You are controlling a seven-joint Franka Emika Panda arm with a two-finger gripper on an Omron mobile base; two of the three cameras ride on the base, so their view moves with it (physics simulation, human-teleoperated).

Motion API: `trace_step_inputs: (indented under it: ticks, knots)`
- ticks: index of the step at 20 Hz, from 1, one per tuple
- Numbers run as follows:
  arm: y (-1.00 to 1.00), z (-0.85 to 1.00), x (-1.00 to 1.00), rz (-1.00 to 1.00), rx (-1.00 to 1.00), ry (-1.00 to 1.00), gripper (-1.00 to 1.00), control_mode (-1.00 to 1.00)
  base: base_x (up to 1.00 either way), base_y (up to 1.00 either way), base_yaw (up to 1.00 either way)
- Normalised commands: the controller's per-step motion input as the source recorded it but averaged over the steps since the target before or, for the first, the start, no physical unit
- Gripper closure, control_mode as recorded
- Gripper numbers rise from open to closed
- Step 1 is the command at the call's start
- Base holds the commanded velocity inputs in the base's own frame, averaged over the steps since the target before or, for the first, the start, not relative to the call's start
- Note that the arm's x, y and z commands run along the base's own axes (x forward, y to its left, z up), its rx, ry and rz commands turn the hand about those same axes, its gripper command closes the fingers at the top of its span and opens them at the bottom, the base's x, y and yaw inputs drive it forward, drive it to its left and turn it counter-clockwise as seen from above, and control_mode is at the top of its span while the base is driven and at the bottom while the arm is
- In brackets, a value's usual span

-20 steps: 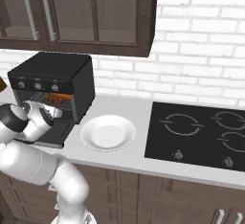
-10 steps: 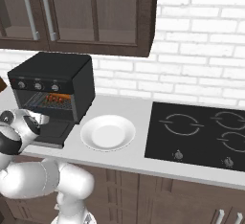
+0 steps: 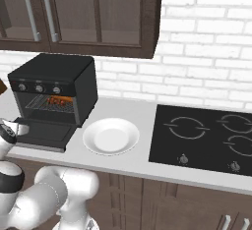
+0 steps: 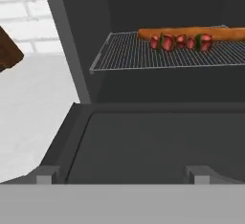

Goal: Pick up the kebab skewer and baguette bread, and place them inside the toaster oven. Close the toaster oven door and start by setting the timer.

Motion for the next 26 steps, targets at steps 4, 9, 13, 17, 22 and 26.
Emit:
trace_step_inputs:
  ticks: [4, 9, 13, 17, 22, 26]
  knots:
    - [0.05, -0.06, -0.92, -0.04, 0.00, 0.13, -1.00, -1.00, 0.00, 0.00, 0.00]
    - [0.03, -0.07, -0.45, -0.01, 0.00, 0.03, -1.00, -1.00, 0.00, 0.00, 0.00]
    - [0.00, -0.32, -0.24, 0.00, 0.00, 0.00, -1.00, -1.00, 0.00, 0.00, 0.00]
    - [0.00, -0.40, -0.22, 0.00, 0.00, 0.00, -1.00, -1.00, 0.00, 0.00, 0.00]
    - [0.01, -0.22, 0.02, 0.00, 0.00, 0.00, -1.00, -1.00, 0.00, 0.00, 0.00]
    - [0.00, 0.00, 0.34, 0.00, 0.00, 0.00, -1.00, -1.00, 0.00, 0.00, 0.00]
